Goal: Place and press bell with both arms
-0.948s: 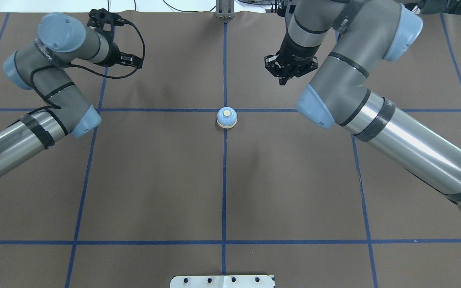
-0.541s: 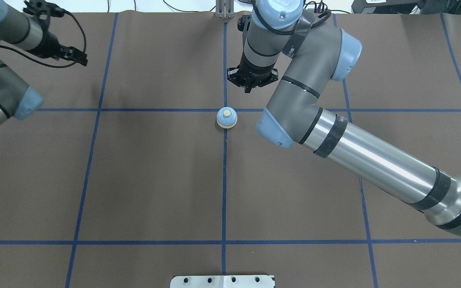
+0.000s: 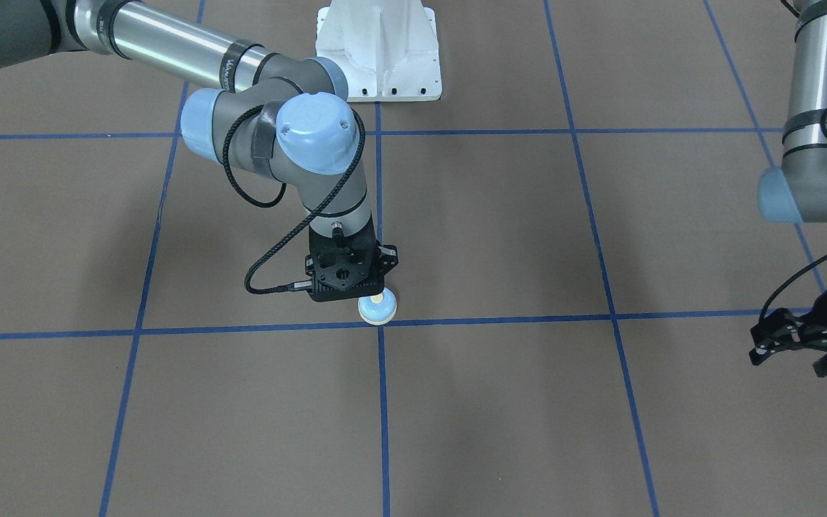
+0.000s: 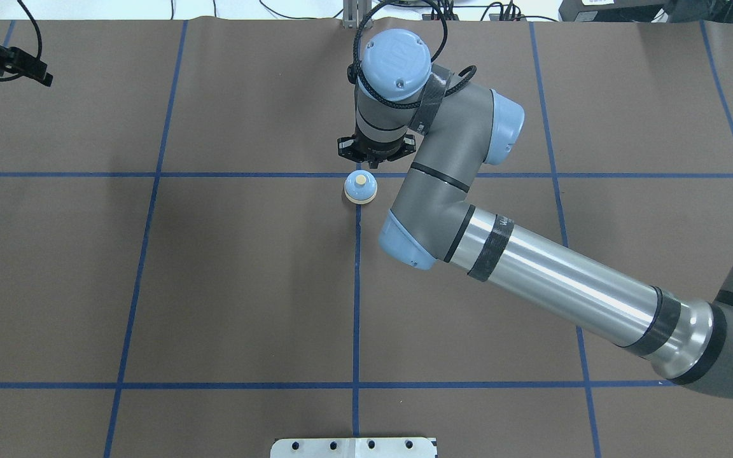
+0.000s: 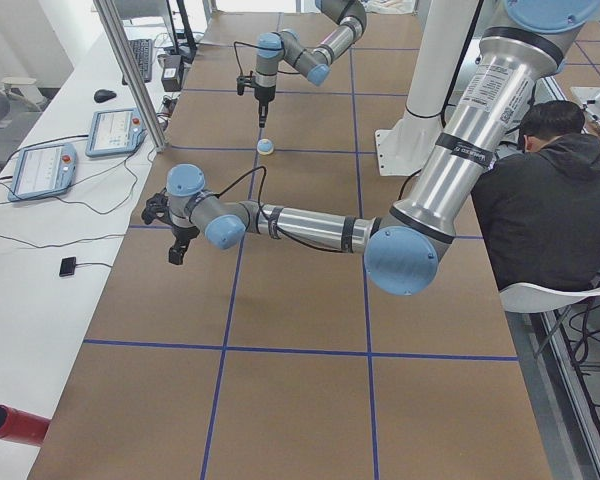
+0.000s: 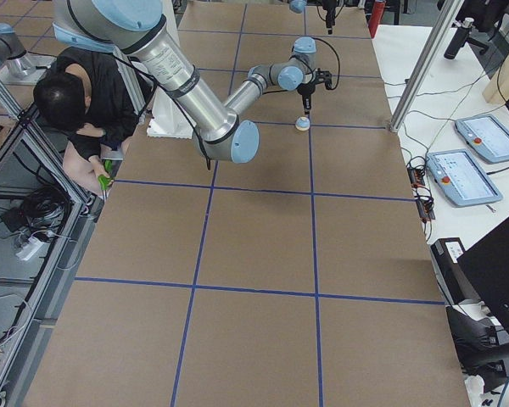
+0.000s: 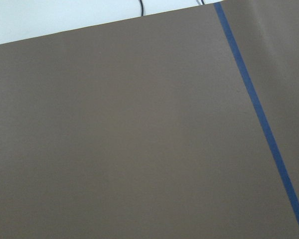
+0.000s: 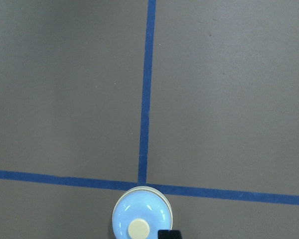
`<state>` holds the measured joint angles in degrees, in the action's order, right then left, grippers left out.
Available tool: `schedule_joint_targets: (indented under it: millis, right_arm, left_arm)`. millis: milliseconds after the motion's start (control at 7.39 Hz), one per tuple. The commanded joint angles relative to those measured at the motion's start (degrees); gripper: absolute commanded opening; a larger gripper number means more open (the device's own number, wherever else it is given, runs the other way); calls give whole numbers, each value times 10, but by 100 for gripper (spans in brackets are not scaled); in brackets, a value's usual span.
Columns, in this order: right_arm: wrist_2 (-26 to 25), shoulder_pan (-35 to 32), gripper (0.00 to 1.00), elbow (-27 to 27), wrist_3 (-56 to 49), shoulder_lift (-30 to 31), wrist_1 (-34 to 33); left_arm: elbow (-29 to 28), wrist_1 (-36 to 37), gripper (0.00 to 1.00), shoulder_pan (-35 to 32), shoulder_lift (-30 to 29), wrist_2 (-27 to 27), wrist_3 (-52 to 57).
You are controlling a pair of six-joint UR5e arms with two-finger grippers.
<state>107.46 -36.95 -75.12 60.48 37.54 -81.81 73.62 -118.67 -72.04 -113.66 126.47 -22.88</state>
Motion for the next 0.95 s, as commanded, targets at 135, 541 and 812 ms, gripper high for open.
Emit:
schedule_joint_targets:
  millis: [135,541,812]
  right_arm:
    - [-4,7,0,54,1,-22,46]
    - [-4,13,0,70,0,-30,46]
    - [-4,14,0,78,0,-29,46]
  left_arm:
    - [81,110,99,-32,54,-5,105]
    - [84,110,99,-37,57,-5,108]
    - [86,110,99,-37,60,-5,108]
